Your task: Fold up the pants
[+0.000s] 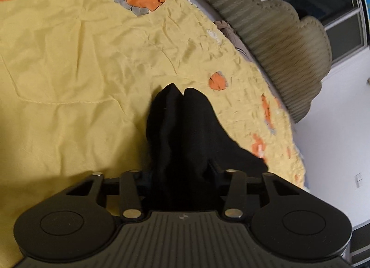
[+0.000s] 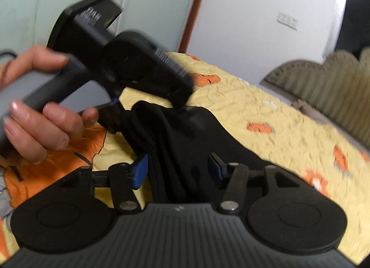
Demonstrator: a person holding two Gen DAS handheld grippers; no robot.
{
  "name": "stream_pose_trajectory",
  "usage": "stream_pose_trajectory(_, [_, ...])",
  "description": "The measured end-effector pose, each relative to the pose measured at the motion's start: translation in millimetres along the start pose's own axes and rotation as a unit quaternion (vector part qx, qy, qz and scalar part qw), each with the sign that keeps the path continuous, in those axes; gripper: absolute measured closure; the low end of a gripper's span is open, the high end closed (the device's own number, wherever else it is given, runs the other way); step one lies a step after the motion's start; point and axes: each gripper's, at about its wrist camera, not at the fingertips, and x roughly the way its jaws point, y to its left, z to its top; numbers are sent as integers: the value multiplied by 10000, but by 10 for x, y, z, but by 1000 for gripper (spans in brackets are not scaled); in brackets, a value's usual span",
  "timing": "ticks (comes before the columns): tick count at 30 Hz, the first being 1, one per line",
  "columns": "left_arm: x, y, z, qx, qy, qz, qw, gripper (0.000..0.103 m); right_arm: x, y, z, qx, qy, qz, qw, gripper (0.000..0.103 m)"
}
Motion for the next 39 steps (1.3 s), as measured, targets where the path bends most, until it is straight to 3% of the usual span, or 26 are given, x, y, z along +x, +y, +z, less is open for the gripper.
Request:
stream_pose_trajectory(4, [-1,-40,-23,217,-83,107,9997,68,-205,-250,-78,550,-47,-7,9985,32])
stream_pose_trajectory(8, [-19,-114,-70,464,-208,258,9984,70,-354,-624,-201,1216,23,-325,9920,29])
stream_pose_trajectory(16, [-22,-369,-198,1232,-490,856,9875,70,-377,-1425,-627,2627,558,-1366,9535,29])
stream_pose_trajectory(21, [-4,-432,-223,1457,-524,1032,9825,69,-309,-1656,-865,3211,765,-1369,9340,29])
stream_pose_trajectory(26, [32,-513,-279,1749,-625,1252,9746,66,-222,-1734,-997,3514,907,-1337,9222,29])
stream_pose_trajectory(30, [57,-593,-343,2030,-744,1470,9652,63,-217,-1754,-993,3544,964,-1441,9189,23])
stream_pose_trajectory(39, [83,-593,-343,2109,-760,1524,9626,59,-212,-1765,-986,3508,1025,-1552,9178,16])
